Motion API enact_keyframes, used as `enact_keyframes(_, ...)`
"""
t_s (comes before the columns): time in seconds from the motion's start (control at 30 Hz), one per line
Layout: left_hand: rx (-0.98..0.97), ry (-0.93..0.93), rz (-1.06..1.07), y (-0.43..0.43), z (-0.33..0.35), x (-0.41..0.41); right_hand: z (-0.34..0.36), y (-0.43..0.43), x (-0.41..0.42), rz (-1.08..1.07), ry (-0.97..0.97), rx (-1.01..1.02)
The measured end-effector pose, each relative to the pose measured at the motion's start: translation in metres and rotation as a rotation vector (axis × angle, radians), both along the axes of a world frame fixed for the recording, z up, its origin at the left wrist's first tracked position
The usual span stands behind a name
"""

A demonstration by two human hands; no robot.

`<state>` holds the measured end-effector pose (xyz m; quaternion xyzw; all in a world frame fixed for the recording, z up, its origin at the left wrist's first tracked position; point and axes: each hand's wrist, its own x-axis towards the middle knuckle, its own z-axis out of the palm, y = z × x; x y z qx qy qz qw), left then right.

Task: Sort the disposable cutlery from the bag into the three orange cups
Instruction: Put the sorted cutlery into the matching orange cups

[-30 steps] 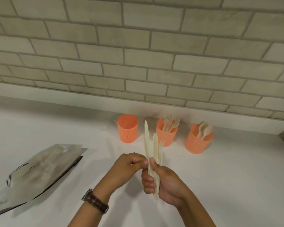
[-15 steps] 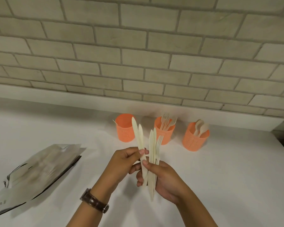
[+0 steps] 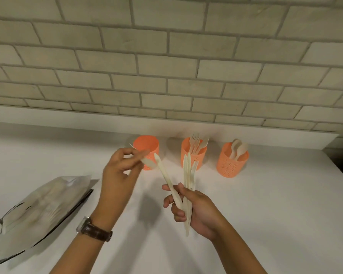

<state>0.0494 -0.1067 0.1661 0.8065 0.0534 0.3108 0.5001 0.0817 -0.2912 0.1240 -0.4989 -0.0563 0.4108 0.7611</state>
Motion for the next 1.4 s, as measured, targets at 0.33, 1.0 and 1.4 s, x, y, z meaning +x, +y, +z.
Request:
enact_keyframes(0.33, 0.568, -0.108, -0.049, -0.001, -0.020, 0.006, 0.001, 0.005, -0.003, -0.050, -0.022, -0.051)
enact_keyframes(1.0, -0.838, 0.616, -0.336, -0.033, -0.025, 0.000, 0.006, -0.001, -0.001, -0.131, -0.244, -0.407)
enact_keyframes(1.4, 1.083, -0.102, 0.123, 0.071, 0.021, 0.095, -0.006, -0.023, 0.012, -0.208, -0.027, -0.123)
